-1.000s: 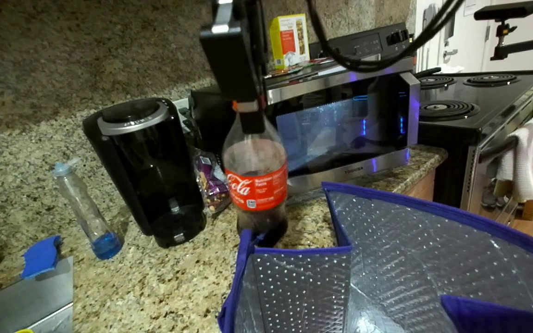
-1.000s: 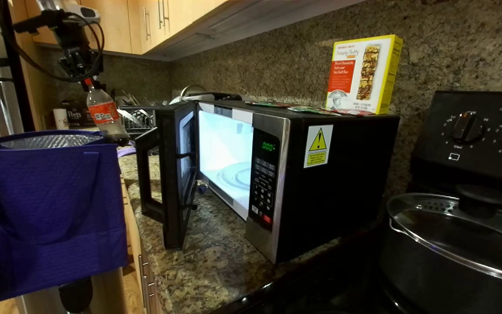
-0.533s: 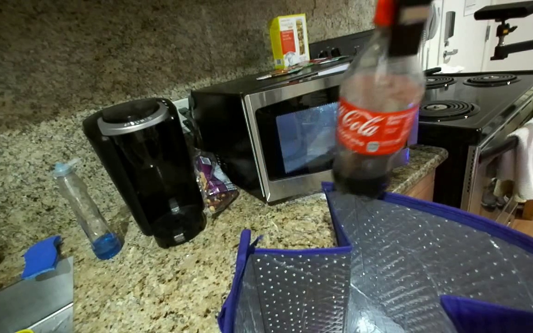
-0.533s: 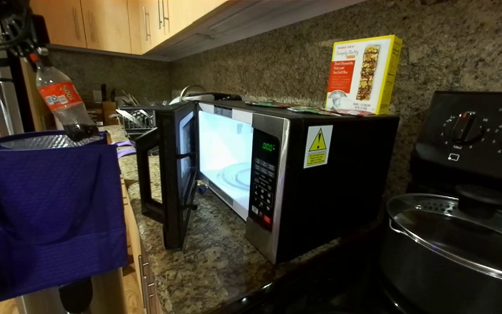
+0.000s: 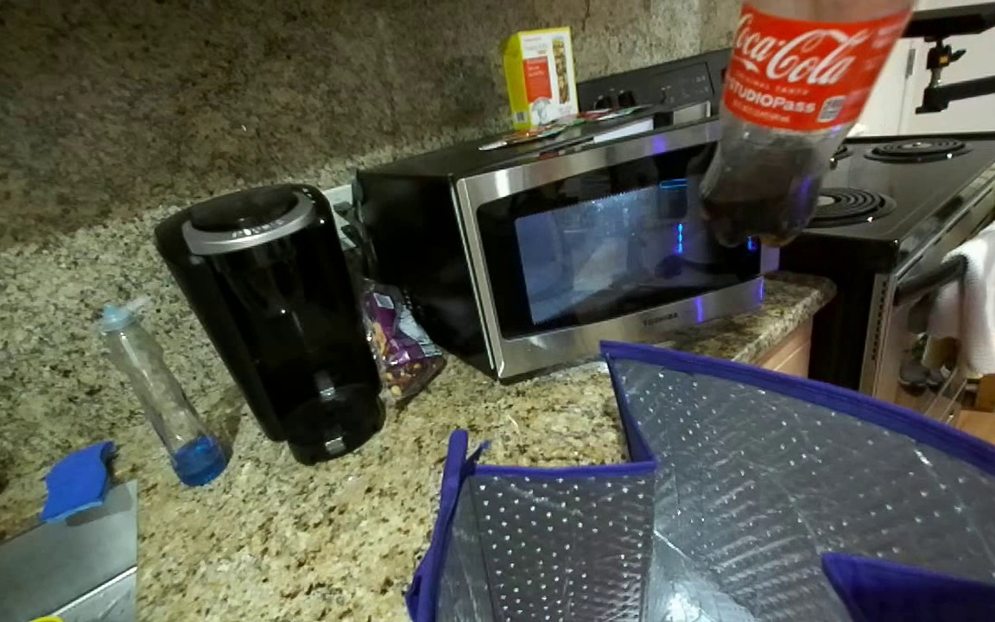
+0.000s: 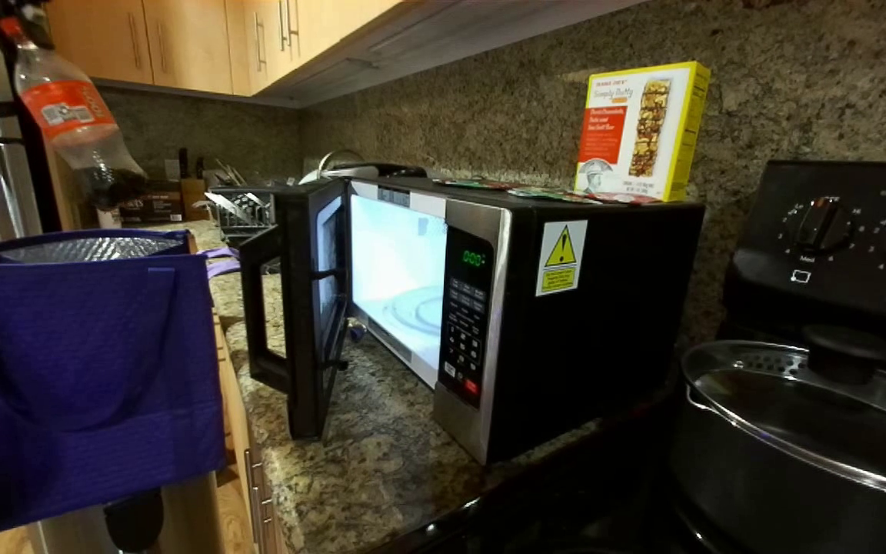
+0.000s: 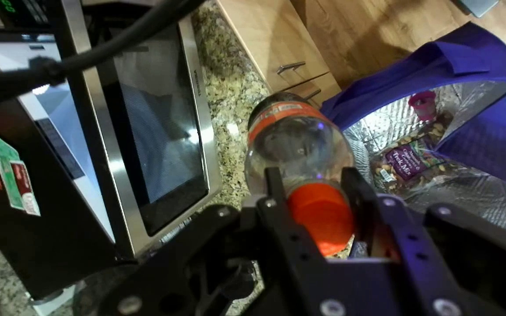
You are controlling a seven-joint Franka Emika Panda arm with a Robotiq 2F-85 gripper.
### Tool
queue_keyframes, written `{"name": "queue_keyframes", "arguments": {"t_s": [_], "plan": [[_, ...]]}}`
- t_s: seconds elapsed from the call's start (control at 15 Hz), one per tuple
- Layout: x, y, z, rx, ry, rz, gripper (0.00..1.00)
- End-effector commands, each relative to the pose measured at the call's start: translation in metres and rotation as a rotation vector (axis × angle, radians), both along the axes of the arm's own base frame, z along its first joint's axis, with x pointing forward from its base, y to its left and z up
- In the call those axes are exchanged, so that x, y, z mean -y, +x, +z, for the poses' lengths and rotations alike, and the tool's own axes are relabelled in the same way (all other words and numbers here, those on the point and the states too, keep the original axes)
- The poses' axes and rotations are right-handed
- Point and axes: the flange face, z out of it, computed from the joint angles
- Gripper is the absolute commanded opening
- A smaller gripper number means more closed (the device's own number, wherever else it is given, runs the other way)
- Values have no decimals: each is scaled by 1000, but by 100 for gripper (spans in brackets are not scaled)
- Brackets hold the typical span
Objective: Put the bottle of Coca-Cola inside the blue bag
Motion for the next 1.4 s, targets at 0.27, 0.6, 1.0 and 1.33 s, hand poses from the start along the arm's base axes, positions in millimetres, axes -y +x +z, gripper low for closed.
{"name": "queue_keyframes", "arguments": {"t_s": [0.27, 0.6, 1.0, 1.33], "plan": [[-24, 110, -55, -143, 47, 362, 12], [-43, 112, -71, -178, 24, 373, 37], [-58, 97, -55, -176, 13, 384, 12], [-102, 60, -38, -179, -40, 429, 12]]}}
